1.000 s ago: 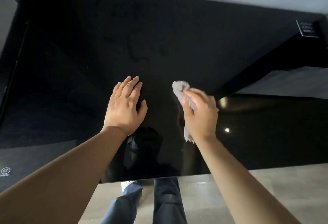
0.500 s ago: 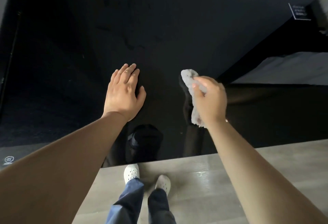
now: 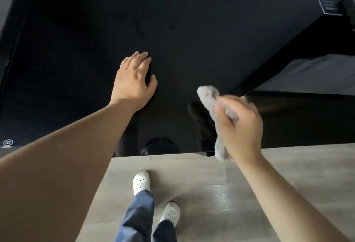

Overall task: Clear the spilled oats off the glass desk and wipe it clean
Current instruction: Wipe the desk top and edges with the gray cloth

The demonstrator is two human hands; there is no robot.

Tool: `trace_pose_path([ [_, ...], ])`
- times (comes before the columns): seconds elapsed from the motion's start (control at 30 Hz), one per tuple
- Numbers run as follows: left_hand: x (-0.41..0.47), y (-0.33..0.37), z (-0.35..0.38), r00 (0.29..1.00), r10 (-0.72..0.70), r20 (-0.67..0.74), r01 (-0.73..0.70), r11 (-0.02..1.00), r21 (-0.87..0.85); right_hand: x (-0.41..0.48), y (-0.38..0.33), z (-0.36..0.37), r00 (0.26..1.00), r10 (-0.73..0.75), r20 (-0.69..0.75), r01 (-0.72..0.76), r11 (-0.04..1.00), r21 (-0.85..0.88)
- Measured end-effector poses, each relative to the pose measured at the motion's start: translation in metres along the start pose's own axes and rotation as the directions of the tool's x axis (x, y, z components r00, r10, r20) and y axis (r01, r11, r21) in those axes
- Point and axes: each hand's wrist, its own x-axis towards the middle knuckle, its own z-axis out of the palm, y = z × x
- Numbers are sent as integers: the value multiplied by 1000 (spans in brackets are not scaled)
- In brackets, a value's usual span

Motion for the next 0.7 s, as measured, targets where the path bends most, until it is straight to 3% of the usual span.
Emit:
trace_pose_path([
  [0.07, 0, 0, 1, 1000, 3, -9, -3, 1000, 1, 27, 4, 23, 996, 65, -56, -71, 992, -105],
  [0.17, -1, -1, 2, 1000, 5, -6, -5, 1000, 0, 1, 4, 47, 999, 40, -7, -41, 973, -228],
  [0.37, -2, 0, 0, 1000, -1, -9, 1, 1000, -8, -95, -17, 7, 965, -112, 235, 133, 988, -76],
  [0.47, -1, -1, 2, 1000, 2, -21, -2, 1000, -10, -78, -18, -4, 982, -84, 169, 86, 996, -4],
  [0.6, -1, -2, 4, 1000, 0, -23, 0, 1000, -7, -29, -8, 25, 1000, 22, 14, -20, 992, -122],
  [0.7, -1, -1, 3, 1000, -1, -21, 0, 1000, -10, -44, -9, 36, 999, 2, 50, 7, 985, -172],
])
